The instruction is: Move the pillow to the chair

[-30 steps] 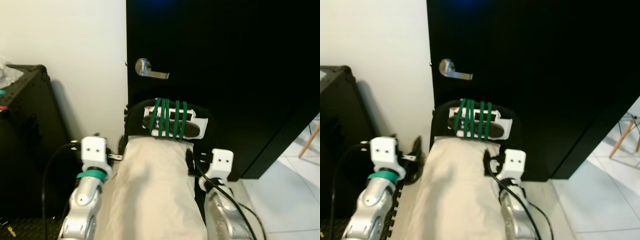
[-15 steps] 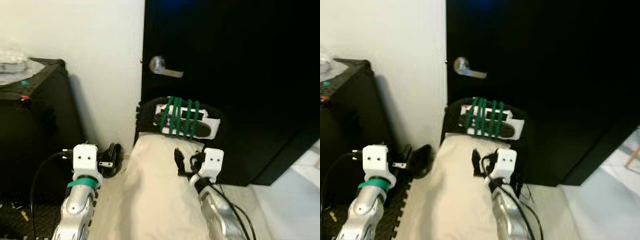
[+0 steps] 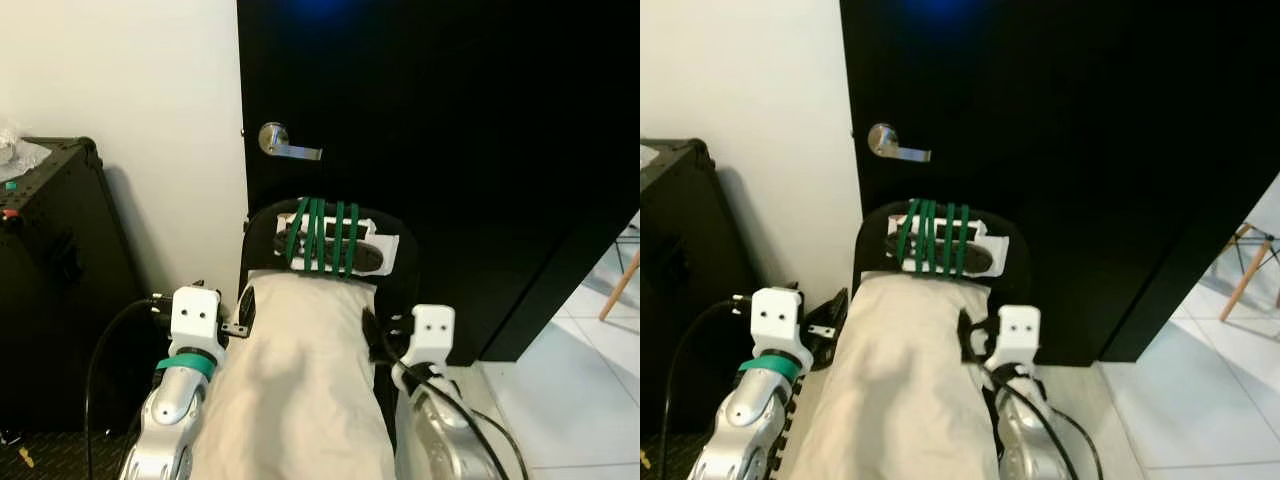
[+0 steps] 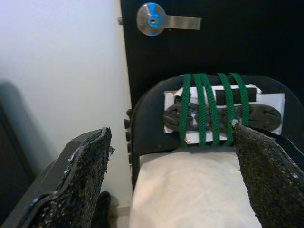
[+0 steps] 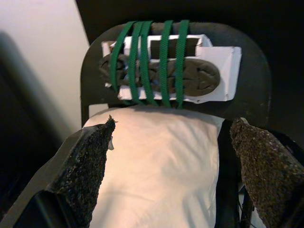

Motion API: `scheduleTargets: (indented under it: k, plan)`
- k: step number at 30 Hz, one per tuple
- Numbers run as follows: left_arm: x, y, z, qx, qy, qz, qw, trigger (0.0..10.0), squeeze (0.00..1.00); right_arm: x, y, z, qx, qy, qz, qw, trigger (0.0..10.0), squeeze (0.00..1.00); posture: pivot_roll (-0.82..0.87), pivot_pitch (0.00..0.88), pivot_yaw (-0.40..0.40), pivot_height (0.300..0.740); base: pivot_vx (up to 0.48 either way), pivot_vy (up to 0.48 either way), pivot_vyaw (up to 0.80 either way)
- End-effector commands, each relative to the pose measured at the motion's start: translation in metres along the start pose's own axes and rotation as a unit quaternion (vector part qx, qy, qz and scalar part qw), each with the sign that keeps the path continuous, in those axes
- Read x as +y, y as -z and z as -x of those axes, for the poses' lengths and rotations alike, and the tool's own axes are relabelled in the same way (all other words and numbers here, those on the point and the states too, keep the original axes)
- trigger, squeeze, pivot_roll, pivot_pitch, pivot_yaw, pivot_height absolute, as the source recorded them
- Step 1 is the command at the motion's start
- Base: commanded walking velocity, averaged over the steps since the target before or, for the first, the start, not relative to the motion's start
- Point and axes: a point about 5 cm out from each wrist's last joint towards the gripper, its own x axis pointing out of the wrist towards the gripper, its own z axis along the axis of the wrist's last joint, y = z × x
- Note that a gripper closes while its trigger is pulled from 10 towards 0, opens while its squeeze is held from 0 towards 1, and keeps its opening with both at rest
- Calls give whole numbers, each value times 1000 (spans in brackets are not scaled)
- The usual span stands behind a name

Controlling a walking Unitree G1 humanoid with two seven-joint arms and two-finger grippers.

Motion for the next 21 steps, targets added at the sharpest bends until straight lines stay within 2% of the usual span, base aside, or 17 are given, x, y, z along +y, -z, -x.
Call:
scheduleTargets:
  k: [1, 5, 21]
  plan:
    - [-2, 5, 1, 11, 8, -7, 1000, 10000, 0, -1, 6, 2, 14, 5, 7, 1000, 10000, 0, -27, 0, 4, 740, 0, 0, 0]
    - [-1, 7, -1, 12, 7, -13, 1000, 10000, 0, -3, 5, 1, 11, 10, -3, 1000, 10000, 0, -33, 0, -1, 740, 0, 0, -109]
    - [4, 7, -1, 17, -10, -12, 1000, 10000, 0, -3, 7, -1, 16, 11, 10, 1000, 10000, 0, -16, 7, -1, 740, 0, 0, -800]
